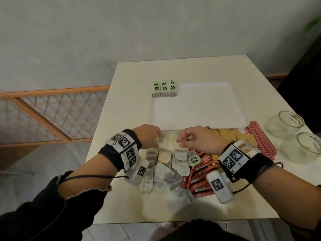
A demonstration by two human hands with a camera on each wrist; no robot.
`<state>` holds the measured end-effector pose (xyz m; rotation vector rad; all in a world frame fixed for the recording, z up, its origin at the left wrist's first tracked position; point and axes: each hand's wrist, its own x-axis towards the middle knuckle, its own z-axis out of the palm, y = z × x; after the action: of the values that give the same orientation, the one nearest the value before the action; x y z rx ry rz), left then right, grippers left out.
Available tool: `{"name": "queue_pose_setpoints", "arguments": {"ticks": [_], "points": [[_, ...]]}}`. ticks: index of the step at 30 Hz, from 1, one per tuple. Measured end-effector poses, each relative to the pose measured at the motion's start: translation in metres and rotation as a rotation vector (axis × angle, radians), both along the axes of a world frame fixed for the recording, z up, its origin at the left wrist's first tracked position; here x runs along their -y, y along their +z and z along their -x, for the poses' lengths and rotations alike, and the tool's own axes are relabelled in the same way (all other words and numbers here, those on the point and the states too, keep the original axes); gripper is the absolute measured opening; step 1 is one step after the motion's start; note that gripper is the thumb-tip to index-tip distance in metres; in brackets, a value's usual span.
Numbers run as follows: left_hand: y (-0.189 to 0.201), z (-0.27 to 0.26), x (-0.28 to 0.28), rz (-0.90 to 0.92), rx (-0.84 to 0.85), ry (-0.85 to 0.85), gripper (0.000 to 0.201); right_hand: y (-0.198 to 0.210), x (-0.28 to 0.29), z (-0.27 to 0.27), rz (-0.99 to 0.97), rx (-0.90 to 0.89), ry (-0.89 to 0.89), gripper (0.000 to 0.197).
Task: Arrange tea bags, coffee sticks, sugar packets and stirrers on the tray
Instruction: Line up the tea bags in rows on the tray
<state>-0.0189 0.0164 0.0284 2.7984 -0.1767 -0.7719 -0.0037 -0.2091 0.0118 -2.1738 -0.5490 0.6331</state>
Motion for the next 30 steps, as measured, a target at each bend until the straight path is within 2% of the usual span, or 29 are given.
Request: {"name": "queue_pose_setpoints", "arguments": {"ticks": [4, 6, 9, 16, 19, 25, 28, 30], "points": [[0.002, 0.015, -0.012, 0.031, -0.009, 0.050, 0.049, 0.003, 0.002, 0.013, 0.018, 0.016, -0.014, 0.012], [0.004, 0.021, -0.013, 0.044, -0.060, -0.011, 0.062, 0.003, 0.003, 0.017, 0.031, 0.022, -0.021, 0.014], [0.001, 0.025, -0.008, -0.032, -0.079, -0.094, 0.081, 0.003, 0.002, 0.021, 0.048, 0.035, -0.027, 0.014], [-0.006, 0.018, 0.004, -0.114, -0.125, -0.143, 0.090, 0.007, 0.001, 0.022, 0.049, 0.041, -0.043, 0.014], [-0.008, 0.014, 0.005, -0.126, -0.126, -0.130, 0.080, 0.007, 0.003, 0.017, 0.045, 0.026, -0.054, 0.013], [-0.004, 0.009, 0.011, -0.145, -0.147, -0.180, 0.040, 0.007, 0.005, 0.011, 0.036, 0.018, -0.056, 0.012], [0.008, 0.004, 0.008, -0.031, -0.143, -0.167, 0.032, 0.006, 0.006, 0.008, 0.036, 0.019, -0.067, 0.012], [0.018, 0.001, 0.003, 0.094, -0.097, -0.092, 0.029, 0.006, 0.005, 0.006, 0.032, 0.011, -0.060, 0.017]]}}
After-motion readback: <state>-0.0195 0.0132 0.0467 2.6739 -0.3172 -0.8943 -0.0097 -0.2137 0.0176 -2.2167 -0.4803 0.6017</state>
